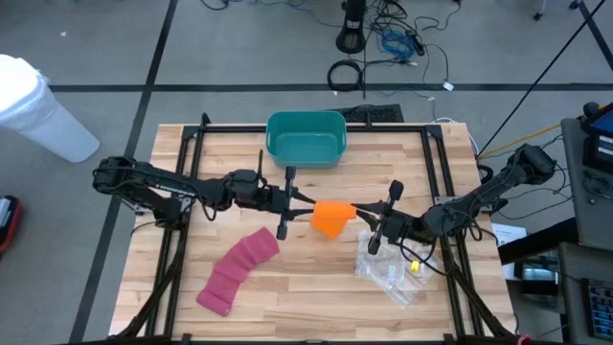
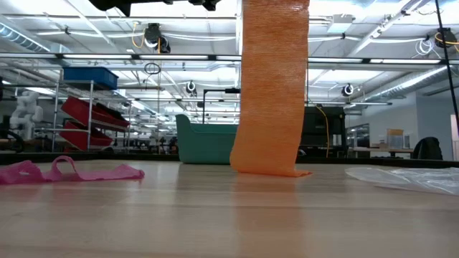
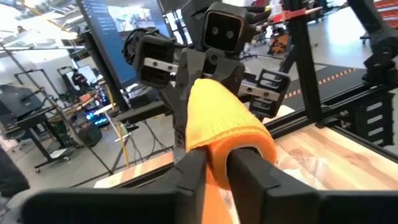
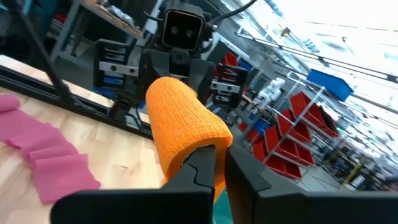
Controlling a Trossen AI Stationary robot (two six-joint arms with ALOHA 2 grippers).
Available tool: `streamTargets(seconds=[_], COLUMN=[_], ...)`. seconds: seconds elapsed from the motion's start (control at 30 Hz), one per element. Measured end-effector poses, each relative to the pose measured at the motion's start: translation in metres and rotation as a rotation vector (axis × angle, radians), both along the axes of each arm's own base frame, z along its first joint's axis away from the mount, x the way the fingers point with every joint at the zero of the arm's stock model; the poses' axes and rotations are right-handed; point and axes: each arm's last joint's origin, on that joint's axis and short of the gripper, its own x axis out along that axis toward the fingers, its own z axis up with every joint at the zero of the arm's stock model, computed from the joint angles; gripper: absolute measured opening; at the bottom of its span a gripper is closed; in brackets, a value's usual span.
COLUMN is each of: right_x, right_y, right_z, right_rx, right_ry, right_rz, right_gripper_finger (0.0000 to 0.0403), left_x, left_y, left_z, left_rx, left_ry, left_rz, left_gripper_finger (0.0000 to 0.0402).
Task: Roll bandage
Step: Roll the orange bandage
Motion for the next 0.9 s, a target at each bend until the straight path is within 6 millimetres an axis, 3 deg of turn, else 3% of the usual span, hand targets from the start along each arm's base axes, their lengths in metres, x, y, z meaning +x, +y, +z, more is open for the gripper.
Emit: streamTargets(seconds=[0.13,0.3,0.57,0.77,0.9], right_x=[0.0004,0.0009,0.0010,0.0009,0.0007], right_y=[-0.0006,-0.0017,-0.0016,-0.0013,-0.0015], right_z=[-0.0001,0.0002,-0.0014,-0.0020,-0.0016], right_rx=[-0.001,0.003,0.031,0.053,0.059], right_ry=[0.001,-0.001,0.003,-0.001,-0.004], right_rz=[0.004,-0.001,-0.006,-0.002,-0.001], right_gripper_finger=[0.0010,0.0009,0.0009,0.0009,0.0025], left_x=[0.0001,0.0000,0.0002,0.0003,0.0003], left_y=[0.0000,0.0000,0.0013,0.0027,0.0027], left_z=[0.0000,0.0010,0.0001,0.0001,-0.0002], left_rx=[0.017,0.023,0.024,0.045,0.049], left_ry=[-0.004,-0.016,-0.007,-0.010,-0.007], left_rz=[-0.002,0.000,0.007,0.023,0.023], left_gripper_finger=[0.0121,0.0129,0.0079,0.0018,0.0012])
